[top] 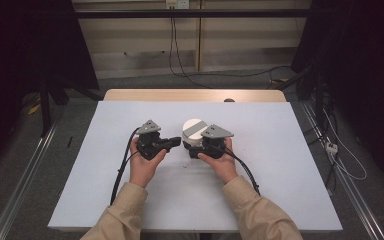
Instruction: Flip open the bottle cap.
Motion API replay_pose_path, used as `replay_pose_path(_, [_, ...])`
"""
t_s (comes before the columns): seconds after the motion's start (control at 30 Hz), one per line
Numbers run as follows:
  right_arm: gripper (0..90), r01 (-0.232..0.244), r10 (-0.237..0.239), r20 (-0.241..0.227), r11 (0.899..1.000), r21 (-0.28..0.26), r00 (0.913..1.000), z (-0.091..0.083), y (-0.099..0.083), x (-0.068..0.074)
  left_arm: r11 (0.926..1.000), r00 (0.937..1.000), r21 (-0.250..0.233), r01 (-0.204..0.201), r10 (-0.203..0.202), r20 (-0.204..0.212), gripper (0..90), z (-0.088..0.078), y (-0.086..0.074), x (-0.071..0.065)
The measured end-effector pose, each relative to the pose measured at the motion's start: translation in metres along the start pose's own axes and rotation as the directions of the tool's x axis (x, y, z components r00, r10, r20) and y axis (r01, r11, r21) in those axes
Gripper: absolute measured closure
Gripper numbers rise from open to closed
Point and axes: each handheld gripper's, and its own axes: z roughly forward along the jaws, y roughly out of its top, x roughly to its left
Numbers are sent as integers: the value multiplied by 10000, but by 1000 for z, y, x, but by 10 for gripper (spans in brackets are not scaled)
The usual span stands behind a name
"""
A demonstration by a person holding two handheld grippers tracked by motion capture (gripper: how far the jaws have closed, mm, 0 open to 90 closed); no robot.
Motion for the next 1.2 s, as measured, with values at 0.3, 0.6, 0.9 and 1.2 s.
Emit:
replay_pose_path(0.3, [187, 2, -2, 12, 10000, -8, 10000, 0, 0, 0, 9999, 9999, -4, -126, 126, 3, 900, 2, 5, -4])
replay_pose_path(0.6, [187, -59, 59, -6, 10000, -22, 10000, 0, -1, -1, 9998, 9999, -138, -147, 147, -22, 900, 1, 10, -7])
replay_pose_path(0.9, [187, 4, -4, -7, 10000, -32, 10000, 1, -1, 0, 9993, 9994, -199, -324, 323, -81, 900, -1, 20, -10])
replay_pose_path(1.2, [187, 69, -69, -4, 10000, -7, 10000, 0, -1, 0, 9982, 9983, -208, -569, 567, -107, 900, 2, 33, -17])
